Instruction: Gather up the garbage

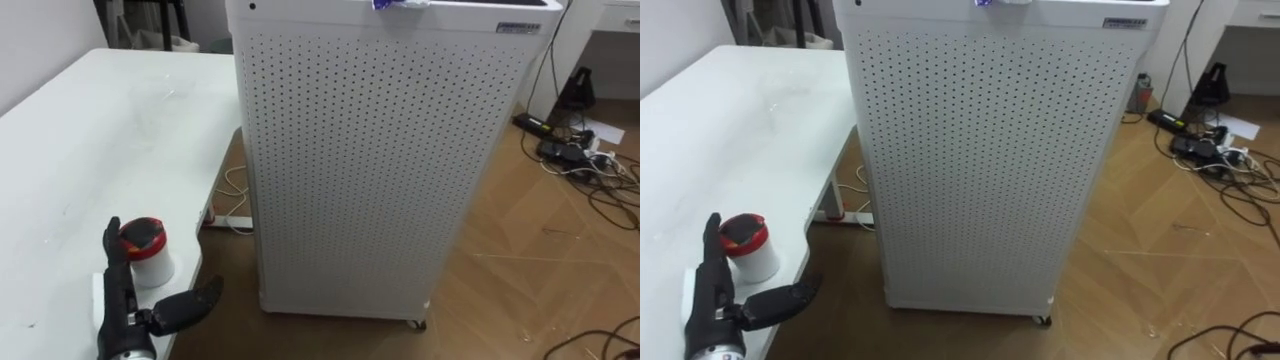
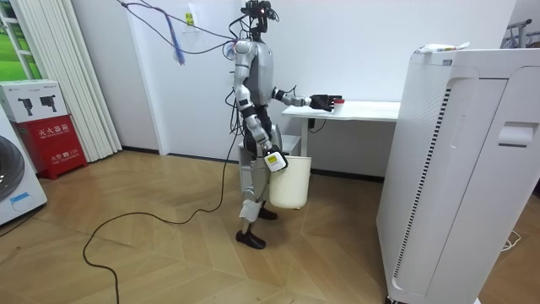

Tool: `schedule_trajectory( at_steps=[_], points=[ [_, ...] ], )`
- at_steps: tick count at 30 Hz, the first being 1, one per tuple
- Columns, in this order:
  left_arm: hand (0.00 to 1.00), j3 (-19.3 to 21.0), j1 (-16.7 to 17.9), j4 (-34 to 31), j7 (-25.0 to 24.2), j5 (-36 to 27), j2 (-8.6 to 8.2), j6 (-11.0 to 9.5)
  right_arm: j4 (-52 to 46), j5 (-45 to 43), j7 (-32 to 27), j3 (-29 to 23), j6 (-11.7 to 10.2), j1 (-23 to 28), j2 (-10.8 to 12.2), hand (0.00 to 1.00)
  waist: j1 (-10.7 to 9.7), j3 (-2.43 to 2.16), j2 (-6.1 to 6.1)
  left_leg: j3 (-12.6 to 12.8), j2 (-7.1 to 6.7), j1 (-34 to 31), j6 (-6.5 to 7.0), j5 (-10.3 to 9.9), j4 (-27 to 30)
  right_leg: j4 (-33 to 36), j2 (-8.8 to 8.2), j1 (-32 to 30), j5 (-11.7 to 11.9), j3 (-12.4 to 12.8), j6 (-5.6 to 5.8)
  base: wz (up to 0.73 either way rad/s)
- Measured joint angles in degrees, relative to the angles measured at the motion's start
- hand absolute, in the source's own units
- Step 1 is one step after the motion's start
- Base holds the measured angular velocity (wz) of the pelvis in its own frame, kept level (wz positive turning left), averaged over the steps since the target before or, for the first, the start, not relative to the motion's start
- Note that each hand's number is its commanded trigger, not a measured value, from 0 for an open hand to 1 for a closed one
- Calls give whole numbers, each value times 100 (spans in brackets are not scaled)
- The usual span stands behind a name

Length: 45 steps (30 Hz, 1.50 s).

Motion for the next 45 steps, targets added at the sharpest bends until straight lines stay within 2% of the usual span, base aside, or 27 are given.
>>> schedule_trajectory(
  at_steps=[14, 18, 28, 36, 45],
  points=[
    [0, 19, -452, 510, 29, -103, 5, -10, -20, -12, -5, -3, 4, -4, 4, 100, -48, 18, 46, 37, 12, 38, 0, 0, -52, 0, 7, -8, 0, 40, 0, -1],
    [0, 88, -601, 647, 66, -106, 5, 2, -125, 0, -8, -6, 110, 3, 0, 100, -55, 15, 46, 50, 19, 44, 0, -1, -53, 1, 10, -14, 0, 44, 0, 0],
    [0, 313, -699, 746, 213, -235, 4, 16, -127, 14, -4, -3, 116, 3, 2, 100, -58, 8, 32, 102, 25, 95, 0, -1, -62, -4, 10, -15, 0, 64, 0, -1],
    [0, 644, -816, 941, 496, -833, -18, 56, -127, 19, -28, -12, 118, 80, 2, 100, -53, 2, 26, 119, 23, 198, 1, 0, -119, -11, 10, 84, 1, 79, -2, 0],
    [0, 741, -830, 1038, 601, -1195, -32, 56, -127, 34, -56, -9, 118, 107, 23, 100, -44, 9, 62, 126, 26, 202, 1, 0, -139, -19, 14, 44, 1, 83, -2, 0]
  ],
)
